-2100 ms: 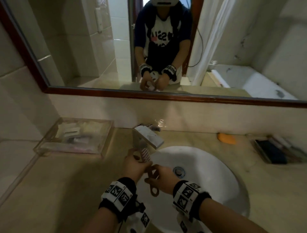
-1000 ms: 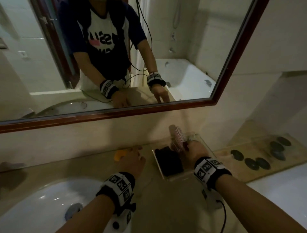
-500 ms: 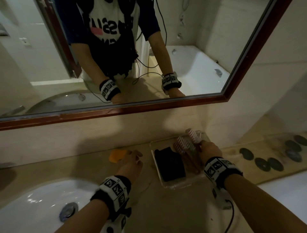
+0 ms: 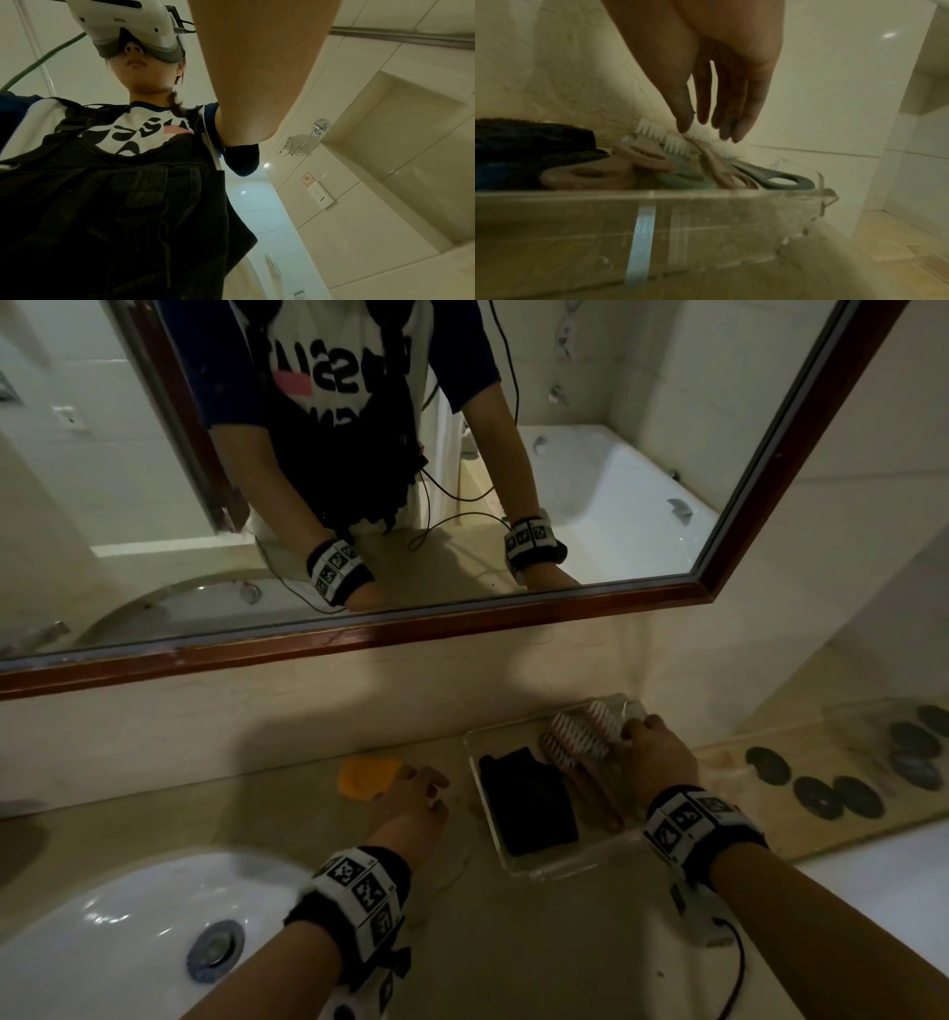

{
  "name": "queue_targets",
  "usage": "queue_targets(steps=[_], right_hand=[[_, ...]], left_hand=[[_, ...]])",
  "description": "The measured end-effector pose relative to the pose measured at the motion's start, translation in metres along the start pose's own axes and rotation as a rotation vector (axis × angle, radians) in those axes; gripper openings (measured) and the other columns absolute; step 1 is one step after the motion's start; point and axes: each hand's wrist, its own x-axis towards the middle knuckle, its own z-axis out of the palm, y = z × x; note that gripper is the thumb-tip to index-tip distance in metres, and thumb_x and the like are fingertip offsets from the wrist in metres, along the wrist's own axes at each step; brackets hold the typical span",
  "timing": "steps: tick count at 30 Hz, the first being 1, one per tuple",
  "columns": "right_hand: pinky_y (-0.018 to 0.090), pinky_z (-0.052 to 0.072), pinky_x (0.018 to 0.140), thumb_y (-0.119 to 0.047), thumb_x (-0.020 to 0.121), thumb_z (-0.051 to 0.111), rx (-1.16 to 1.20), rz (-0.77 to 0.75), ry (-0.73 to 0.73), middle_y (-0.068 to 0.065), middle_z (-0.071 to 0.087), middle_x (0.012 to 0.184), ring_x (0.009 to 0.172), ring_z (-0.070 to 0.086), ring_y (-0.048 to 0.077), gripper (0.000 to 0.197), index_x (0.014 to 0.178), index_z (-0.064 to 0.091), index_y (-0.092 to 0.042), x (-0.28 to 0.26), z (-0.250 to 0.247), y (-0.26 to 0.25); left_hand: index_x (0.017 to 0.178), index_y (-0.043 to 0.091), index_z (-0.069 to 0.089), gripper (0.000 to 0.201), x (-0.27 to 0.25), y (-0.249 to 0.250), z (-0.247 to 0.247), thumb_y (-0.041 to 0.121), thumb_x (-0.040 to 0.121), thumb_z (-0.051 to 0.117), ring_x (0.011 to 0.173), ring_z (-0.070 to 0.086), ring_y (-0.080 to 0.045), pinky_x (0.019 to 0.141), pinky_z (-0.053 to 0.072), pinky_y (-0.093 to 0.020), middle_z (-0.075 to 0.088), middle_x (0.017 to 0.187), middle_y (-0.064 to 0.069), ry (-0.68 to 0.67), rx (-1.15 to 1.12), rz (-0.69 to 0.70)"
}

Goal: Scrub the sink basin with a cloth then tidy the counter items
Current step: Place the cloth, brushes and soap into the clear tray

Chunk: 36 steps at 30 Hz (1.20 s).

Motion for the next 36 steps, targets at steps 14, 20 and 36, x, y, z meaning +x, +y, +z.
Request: queue_targets(steps=[14,20,36], right_hand=[[0.031,0.032,0.112,-0.034,0.091,0.055,0.27,-0.105,-0.117,0.004,0.031,0.155,0.137,0.039,0.025,0.072,0.151,0.016,-0.021,-0.001,0.014,-0.011],[0.037,0.049,0.096,-0.035,0.094,0.05,0.173,-0.008,-0.191,0.021,0.062,0.124,0.111,0.059,0.033,0.049,0.127,0.053,0.001,-0.005,0.015,-0.019],[0.041,0.051,0.091,-0.029,0.093,0.051,-0.008,0.116,-0.09,0.017,0.046,0.124,0.109,0.055,0.036,0.035,0.123,0.053,-0.01,0.003,0.006,0.023]], left_hand=[[0.136,0.035,0.04,0.065,-0.026,0.02,0.023,0.06,0.079,0.058,0.12,0.05,-0.02,0.109,0.029,-0.033,0.04,0.139,0.002,-0.212,0.402,0.33],[0.131,0.032,0.044,0.062,-0.027,0.019,0.027,0.063,0.078,0.056,0.119,0.049,-0.021,0.107,0.027,-0.034,0.044,0.134,0.001,-0.173,0.484,0.36],[0.134,0.035,0.042,0.063,-0.018,0.009,0.0,0.068,0.081,0.049,0.125,0.042,-0.026,0.116,0.02,-0.042,0.044,0.133,-0.002,-0.177,0.656,0.325]])
